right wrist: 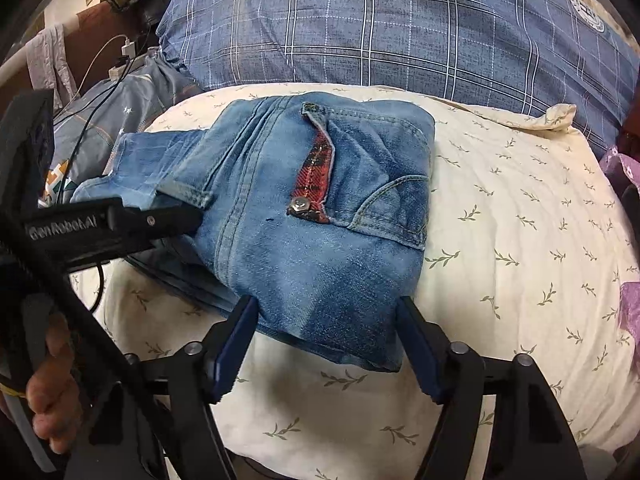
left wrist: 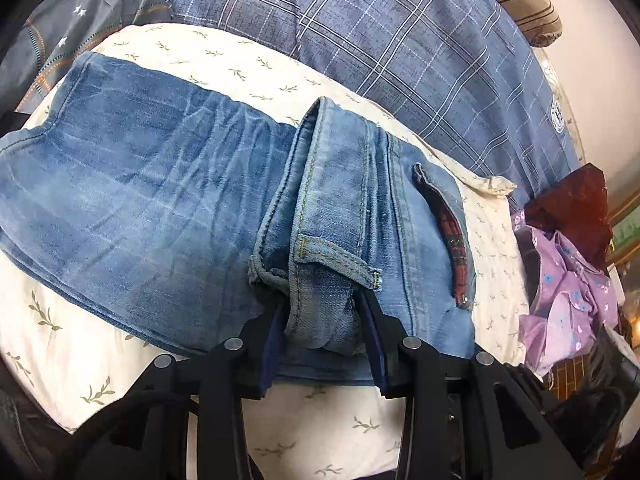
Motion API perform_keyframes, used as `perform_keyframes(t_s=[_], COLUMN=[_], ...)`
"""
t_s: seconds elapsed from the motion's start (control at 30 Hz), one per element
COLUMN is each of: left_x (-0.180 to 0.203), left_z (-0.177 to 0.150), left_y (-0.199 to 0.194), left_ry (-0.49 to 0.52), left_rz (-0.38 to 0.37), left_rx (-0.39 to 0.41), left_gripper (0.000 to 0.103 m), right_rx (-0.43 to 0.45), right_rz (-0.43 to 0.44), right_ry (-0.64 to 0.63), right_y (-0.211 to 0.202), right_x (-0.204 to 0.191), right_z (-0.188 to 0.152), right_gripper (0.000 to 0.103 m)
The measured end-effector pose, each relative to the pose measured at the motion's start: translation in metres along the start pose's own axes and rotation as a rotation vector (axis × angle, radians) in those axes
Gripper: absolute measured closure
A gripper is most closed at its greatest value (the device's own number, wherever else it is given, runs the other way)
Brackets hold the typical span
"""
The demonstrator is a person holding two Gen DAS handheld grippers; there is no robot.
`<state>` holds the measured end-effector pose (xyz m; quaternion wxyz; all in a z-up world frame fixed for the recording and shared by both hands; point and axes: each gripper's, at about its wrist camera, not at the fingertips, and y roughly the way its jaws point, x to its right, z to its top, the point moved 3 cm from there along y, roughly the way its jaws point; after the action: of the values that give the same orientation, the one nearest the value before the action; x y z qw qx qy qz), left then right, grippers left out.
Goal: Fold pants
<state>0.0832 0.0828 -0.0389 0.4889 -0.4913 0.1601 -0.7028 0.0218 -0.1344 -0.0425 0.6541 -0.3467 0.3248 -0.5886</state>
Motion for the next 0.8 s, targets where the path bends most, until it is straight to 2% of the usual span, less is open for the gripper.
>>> perform_keyframes(t_s=[0.13, 0.8], left_x=[-0.0007, 0.0018], left_z=[0.0035, 0.0015], left_y=[0.0047, 0.0059], left_ry=[0.000, 0.014], left_rz=[0.015, 0.028], left_rx=[-0.010, 0.000], left_gripper=[0.067, 0.068], right_rx=[-0.011, -0.015], right_rz=[-0.011, -0.011], right_ry=[-0.011, 0.002], right_y=[0.0021, 0.0023], right_x=[-0.0016, -0.0025], right_z=[0.0003, 0.0015], right_gripper=[0.038, 0.038])
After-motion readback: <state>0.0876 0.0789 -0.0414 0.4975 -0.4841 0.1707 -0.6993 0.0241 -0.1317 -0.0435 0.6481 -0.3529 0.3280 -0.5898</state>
